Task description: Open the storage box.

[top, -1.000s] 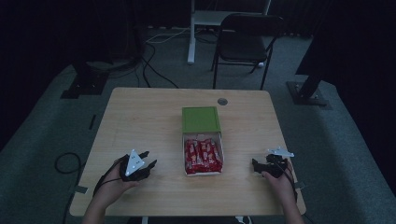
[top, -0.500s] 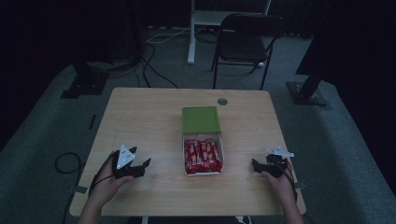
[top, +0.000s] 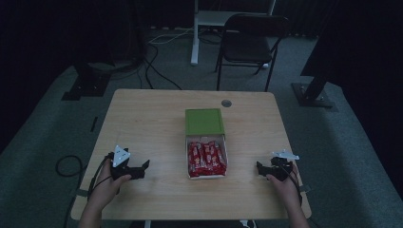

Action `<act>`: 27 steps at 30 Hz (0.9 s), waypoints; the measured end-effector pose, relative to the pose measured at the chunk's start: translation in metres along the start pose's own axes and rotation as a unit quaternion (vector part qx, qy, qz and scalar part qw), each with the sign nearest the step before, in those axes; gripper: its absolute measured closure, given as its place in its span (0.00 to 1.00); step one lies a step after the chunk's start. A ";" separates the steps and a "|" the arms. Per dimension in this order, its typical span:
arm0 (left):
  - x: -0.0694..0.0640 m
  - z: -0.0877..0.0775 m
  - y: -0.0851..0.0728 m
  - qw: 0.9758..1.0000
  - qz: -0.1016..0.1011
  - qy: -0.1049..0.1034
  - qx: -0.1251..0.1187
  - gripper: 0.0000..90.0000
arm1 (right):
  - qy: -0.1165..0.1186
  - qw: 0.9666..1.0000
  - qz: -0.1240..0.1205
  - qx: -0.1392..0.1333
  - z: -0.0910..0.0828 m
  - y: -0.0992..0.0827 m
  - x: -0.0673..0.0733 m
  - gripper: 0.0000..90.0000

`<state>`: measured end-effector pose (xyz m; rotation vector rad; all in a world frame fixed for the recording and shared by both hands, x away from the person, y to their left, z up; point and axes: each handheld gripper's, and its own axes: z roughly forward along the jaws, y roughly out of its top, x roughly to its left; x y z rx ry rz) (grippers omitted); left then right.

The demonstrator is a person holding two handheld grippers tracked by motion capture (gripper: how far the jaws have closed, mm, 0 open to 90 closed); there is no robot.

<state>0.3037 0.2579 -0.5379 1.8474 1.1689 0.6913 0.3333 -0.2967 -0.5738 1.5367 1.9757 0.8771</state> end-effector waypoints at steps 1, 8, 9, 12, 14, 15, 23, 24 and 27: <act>0.001 0.001 -0.002 1.000 0.003 0.004 0.012 0.03 | 0.000 1.000 0.000 0.000 0.000 0.000 0.000 0.13; 0.009 0.007 -0.008 0.997 -0.023 0.057 0.039 0.03 | 0.000 1.000 0.000 0.000 0.000 0.000 0.000 0.13; 0.010 0.007 -0.009 0.996 -0.035 0.063 0.045 0.03 | 0.000 1.000 0.000 0.000 0.000 0.000 0.000 0.13; 0.012 0.007 -0.011 0.995 -0.043 0.074 0.055 0.03 | 0.000 1.000 0.000 0.000 0.000 0.000 0.000 0.13; 0.013 0.007 -0.012 0.995 -0.046 0.072 0.059 0.03 | 0.000 1.000 0.000 0.000 0.000 0.000 0.000 0.13; 0.013 0.007 -0.012 0.994 -0.048 0.074 0.065 0.03 | 0.000 1.000 0.000 0.000 0.000 0.000 0.000 0.13; 0.010 0.014 -0.017 0.994 -0.045 0.060 0.080 0.03 | 0.000 1.000 0.000 0.000 0.000 0.000 0.000 0.13; 0.010 0.015 -0.017 0.994 -0.041 0.059 0.085 0.03 | 0.000 1.000 0.000 0.000 0.000 0.000 0.000 0.13; 0.009 0.018 -0.019 0.993 -0.036 0.062 0.092 0.03 | 0.000 1.000 0.000 0.000 0.000 0.000 0.000 0.13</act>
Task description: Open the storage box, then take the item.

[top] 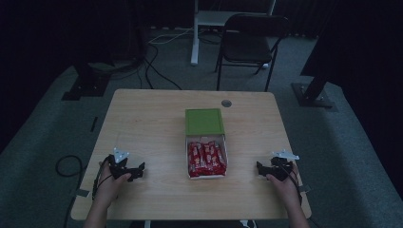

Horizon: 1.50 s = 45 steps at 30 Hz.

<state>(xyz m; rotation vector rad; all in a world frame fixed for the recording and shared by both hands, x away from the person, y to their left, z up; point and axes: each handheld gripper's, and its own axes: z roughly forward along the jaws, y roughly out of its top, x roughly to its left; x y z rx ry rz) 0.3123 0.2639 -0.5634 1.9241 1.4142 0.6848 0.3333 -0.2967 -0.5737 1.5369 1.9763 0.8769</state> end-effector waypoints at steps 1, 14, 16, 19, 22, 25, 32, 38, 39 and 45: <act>0.000 0.001 0.000 1.000 0.004 0.000 0.008 0.03 | 0.000 1.000 0.000 0.000 0.000 0.000 0.000 0.13; -0.003 0.004 -0.001 0.999 -0.009 0.003 0.042 0.02 | -0.001 1.000 0.001 0.000 0.000 0.000 0.000 0.13; -0.004 0.004 -0.001 0.999 -0.011 0.003 0.042 0.02 | -0.001 1.000 0.001 0.000 0.000 0.000 0.000 0.13; -0.004 0.004 -0.001 0.999 -0.011 0.003 0.042 0.02 | -0.001 1.000 0.001 0.000 0.000 0.000 0.000 0.13; -0.004 0.004 -0.001 0.999 -0.011 0.004 0.042 0.02 | 0.000 1.000 0.001 0.000 0.000 0.000 0.000 0.13; -0.004 0.004 -0.001 0.999 -0.012 0.004 0.042 0.02 | 0.004 1.000 -0.005 -0.001 0.000 0.000 0.001 0.13; -0.004 0.004 -0.001 0.999 -0.012 0.005 0.042 0.02 | -0.001 1.000 -0.001 -0.001 -0.001 -0.001 0.002 0.14; -0.004 0.004 -0.001 0.999 -0.012 0.006 0.042 0.02 | -0.011 1.000 0.012 -0.002 -0.007 0.005 0.002 0.14; -0.004 0.004 -0.001 0.999 -0.012 0.006 0.043 0.02 | -0.012 1.000 0.013 -0.004 -0.009 0.006 0.002 0.14; -0.004 0.004 -0.001 0.999 -0.012 0.006 0.043 0.02 | -0.011 1.000 0.015 -0.013 -0.019 0.018 0.007 0.14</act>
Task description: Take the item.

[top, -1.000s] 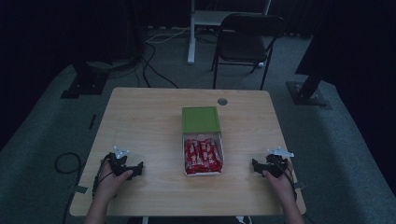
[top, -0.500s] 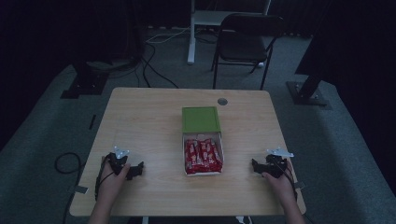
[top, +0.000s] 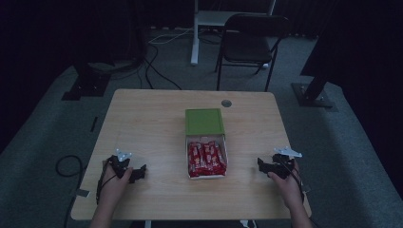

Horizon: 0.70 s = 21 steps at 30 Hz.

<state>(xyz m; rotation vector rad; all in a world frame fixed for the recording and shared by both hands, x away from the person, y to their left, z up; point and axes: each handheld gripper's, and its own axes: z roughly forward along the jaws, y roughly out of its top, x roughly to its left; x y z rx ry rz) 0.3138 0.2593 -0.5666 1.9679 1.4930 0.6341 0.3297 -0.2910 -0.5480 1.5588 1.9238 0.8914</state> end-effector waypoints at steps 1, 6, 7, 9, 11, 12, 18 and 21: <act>0.000 0.000 0.000 1.000 0.000 0.000 0.000 0.02 | 0.000 1.000 0.000 0.000 0.000 0.000 0.000 0.14; 0.000 0.000 0.000 1.000 -0.001 0.000 -0.001 0.02 | 0.007 1.000 -0.006 -0.007 -0.007 0.011 0.008 0.14; 0.000 0.000 0.000 1.000 -0.001 0.000 -0.001 0.02 | 0.007 1.000 -0.006 -0.007 -0.007 0.011 0.008 0.14; 0.000 0.000 0.000 1.000 -0.001 0.000 -0.001 0.02 | 0.014 1.000 -0.009 -0.014 -0.012 0.017 0.013 0.14; 0.000 0.000 0.000 1.000 -0.001 0.000 -0.001 0.02 | 0.020 1.000 -0.013 -0.020 -0.015 0.021 0.017 0.15; 0.000 0.000 0.000 1.000 -0.001 0.000 -0.001 0.02 | 0.023 0.999 -0.014 -0.024 -0.016 0.023 0.019 0.15; 0.000 0.001 0.000 1.000 -0.003 0.002 -0.001 0.02 | 0.041 0.998 -0.016 -0.039 -0.025 0.035 0.032 0.15; 0.000 0.001 0.000 1.000 -0.004 0.003 -0.001 0.02 | 0.046 0.998 -0.017 -0.044 -0.027 0.039 0.036 0.15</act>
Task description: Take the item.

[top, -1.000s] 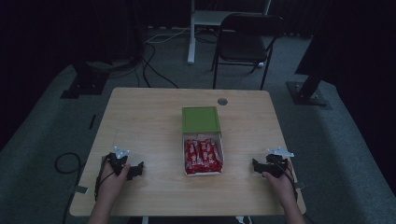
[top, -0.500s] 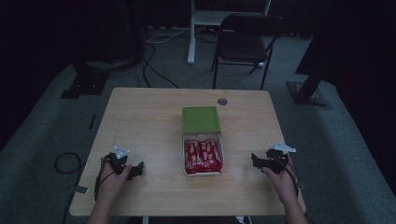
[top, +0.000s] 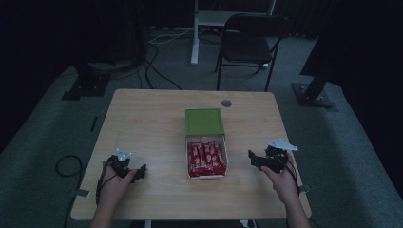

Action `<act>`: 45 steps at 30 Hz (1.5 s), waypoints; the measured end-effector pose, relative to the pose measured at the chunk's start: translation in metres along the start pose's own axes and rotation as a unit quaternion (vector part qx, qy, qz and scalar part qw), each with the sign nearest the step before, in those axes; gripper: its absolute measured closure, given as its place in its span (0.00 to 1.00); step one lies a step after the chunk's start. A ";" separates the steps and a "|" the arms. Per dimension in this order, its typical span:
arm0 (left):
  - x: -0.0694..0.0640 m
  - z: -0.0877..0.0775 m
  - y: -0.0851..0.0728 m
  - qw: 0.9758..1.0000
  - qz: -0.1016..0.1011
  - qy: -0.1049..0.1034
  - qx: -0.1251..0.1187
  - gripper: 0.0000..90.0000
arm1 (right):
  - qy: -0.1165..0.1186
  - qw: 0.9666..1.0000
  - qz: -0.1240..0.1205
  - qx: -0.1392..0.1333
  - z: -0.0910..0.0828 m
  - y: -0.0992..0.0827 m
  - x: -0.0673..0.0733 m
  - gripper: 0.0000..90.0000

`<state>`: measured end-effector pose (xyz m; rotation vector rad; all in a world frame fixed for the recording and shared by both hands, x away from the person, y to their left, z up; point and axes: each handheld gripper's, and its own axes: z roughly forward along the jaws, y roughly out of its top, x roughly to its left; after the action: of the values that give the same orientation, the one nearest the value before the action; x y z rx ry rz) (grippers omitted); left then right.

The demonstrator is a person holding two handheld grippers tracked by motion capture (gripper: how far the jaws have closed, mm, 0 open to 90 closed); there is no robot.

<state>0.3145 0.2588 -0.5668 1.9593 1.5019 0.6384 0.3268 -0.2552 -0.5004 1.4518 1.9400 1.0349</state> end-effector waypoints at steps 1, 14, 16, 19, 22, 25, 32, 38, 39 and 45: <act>0.000 0.000 0.000 1.000 -0.003 0.002 0.001 0.02 | 0.006 1.000 0.000 -0.004 -0.001 0.004 0.004 0.15; 0.000 0.001 0.001 1.000 -0.004 0.003 0.001 0.02 | 0.026 0.999 -0.010 -0.022 -0.001 0.024 0.026 0.15; 0.000 0.001 0.001 1.000 -0.004 0.003 0.001 0.02 | 0.028 0.999 -0.014 -0.025 -0.002 0.027 0.029 0.15; 0.000 0.001 0.001 1.000 -0.004 0.003 0.001 0.02 | 0.033 0.999 -0.018 -0.028 -0.003 0.032 0.033 0.15; 0.000 0.001 0.001 1.000 -0.004 0.003 0.001 0.02 | 0.040 0.998 -0.022 -0.032 -0.003 0.036 0.038 0.15; 0.000 0.001 0.001 1.000 -0.004 0.003 0.001 0.02 | 0.046 0.998 -0.024 -0.036 -0.004 0.039 0.043 0.15; 0.000 0.001 0.001 1.000 -0.004 0.003 0.001 0.02 | 0.064 0.997 -0.029 -0.044 -0.004 0.047 0.057 0.15; 0.000 0.001 0.001 1.000 -0.004 0.003 0.001 0.02 | 0.075 0.996 -0.035 -0.046 -0.001 0.051 0.071 0.15; 0.000 0.001 0.001 1.000 -0.004 0.003 0.001 0.02 | 0.077 0.995 -0.035 -0.046 -0.001 0.052 0.073 0.15; 0.000 0.001 0.001 1.000 -0.004 0.003 0.001 0.02 | 0.087 0.994 -0.043 -0.049 0.000 0.056 0.086 0.15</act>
<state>0.3152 0.2581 -0.5667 1.9527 1.5147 0.6412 0.3327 -0.1657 -0.4506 1.2508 2.0211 1.2336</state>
